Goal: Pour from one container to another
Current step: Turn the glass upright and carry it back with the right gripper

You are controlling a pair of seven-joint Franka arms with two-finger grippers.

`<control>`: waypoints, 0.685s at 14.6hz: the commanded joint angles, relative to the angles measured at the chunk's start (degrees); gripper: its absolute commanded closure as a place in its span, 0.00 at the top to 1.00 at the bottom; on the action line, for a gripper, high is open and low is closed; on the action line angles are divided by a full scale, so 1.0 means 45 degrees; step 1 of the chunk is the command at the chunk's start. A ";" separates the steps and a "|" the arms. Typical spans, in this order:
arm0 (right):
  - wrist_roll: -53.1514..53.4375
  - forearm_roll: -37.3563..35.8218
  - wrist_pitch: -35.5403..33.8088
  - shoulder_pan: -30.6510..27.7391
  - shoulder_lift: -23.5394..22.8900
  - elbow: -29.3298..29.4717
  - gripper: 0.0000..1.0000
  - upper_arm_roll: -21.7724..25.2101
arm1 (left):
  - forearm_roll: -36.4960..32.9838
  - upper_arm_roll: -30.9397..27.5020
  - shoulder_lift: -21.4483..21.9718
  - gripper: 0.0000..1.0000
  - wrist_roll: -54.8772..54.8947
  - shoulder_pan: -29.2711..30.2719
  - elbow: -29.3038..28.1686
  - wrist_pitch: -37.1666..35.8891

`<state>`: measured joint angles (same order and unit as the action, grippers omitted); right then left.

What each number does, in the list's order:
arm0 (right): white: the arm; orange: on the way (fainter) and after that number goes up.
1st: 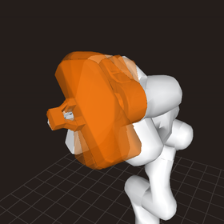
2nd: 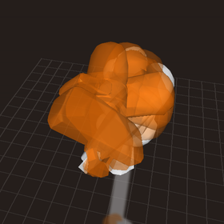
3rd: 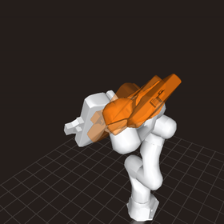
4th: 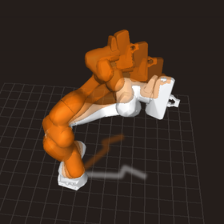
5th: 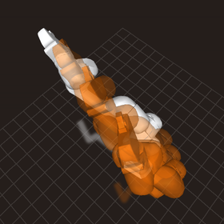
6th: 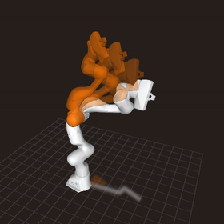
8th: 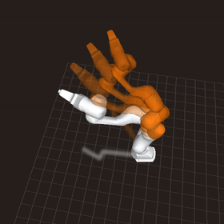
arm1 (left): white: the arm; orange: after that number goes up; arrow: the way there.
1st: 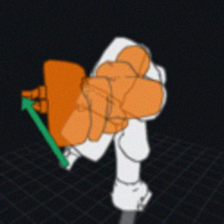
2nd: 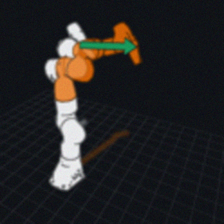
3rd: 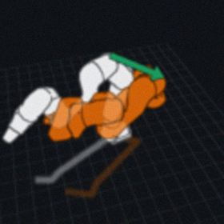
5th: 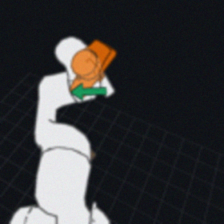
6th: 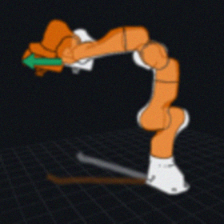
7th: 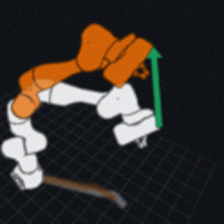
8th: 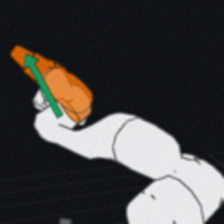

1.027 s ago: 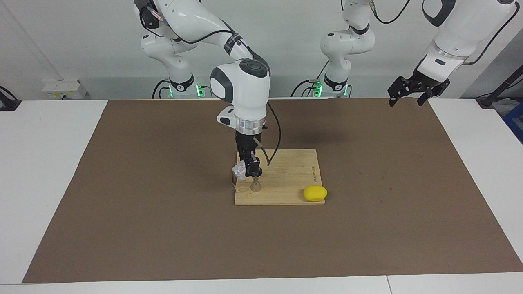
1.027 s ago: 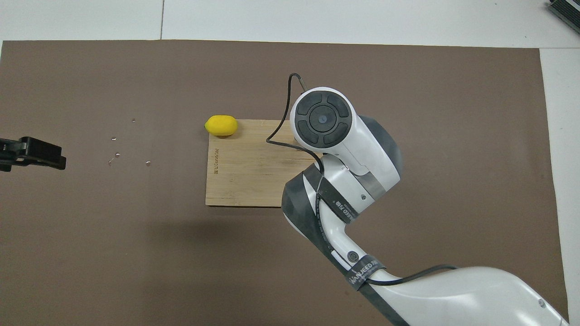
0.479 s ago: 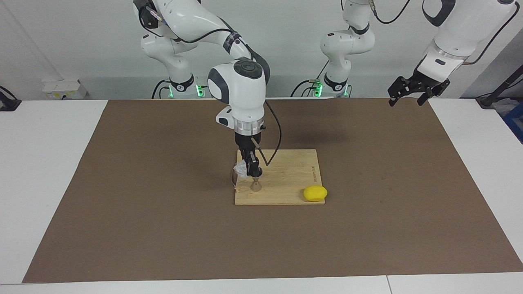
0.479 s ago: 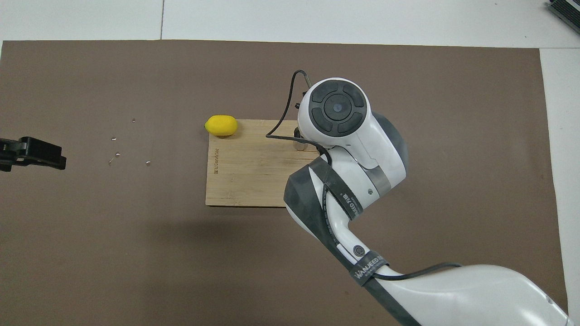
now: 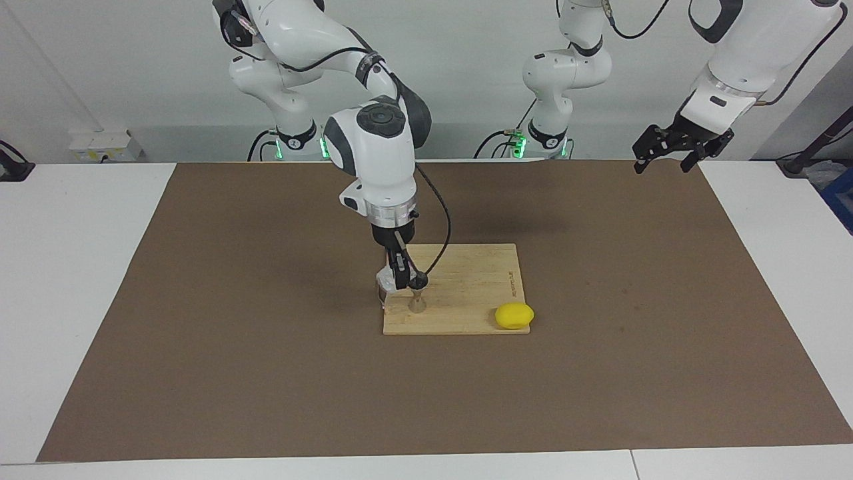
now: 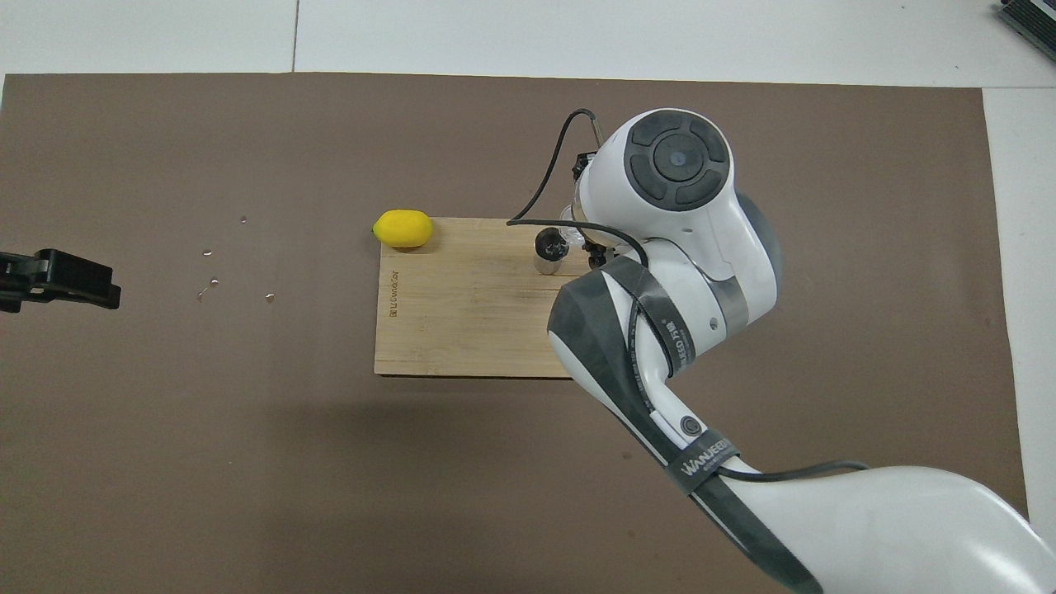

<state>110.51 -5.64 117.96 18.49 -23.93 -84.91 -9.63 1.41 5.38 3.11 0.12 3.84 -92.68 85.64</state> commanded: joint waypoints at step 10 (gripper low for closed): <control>-0.1156 0.4902 0.0270 -0.2446 0.0200 -0.0582 0.00 -0.0107 | -0.0021 0.0055 0.0032 1.00 0.0012 0.0065 -0.0010 -0.0126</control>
<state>108.31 12.80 118.55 9.93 -23.93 -85.26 -9.51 1.41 5.38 3.11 0.12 3.84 -92.68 85.64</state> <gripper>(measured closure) 0.489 0.000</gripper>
